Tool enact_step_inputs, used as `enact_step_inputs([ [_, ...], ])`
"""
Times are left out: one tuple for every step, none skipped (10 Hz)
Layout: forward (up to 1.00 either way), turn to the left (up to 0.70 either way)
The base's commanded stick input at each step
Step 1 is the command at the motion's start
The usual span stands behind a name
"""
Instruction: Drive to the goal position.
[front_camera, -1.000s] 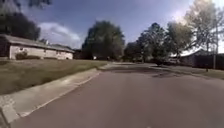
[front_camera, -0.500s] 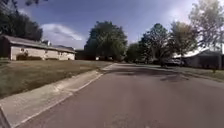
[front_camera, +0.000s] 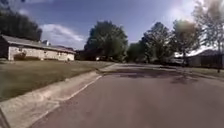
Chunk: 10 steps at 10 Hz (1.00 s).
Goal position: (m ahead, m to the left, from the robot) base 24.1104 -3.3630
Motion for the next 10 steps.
enact_step_inputs([
  [1.0, -0.1],
  [1.0, -0.39],
  [1.0, -0.25],
  [1.0, -0.06],
  [1.0, 0.0],
  [1.0, 0.0],
  [1.0, 0.0],
  [1.0, 0.0],
  [1.0, 0.0],
  [1.0, 0.0],
])
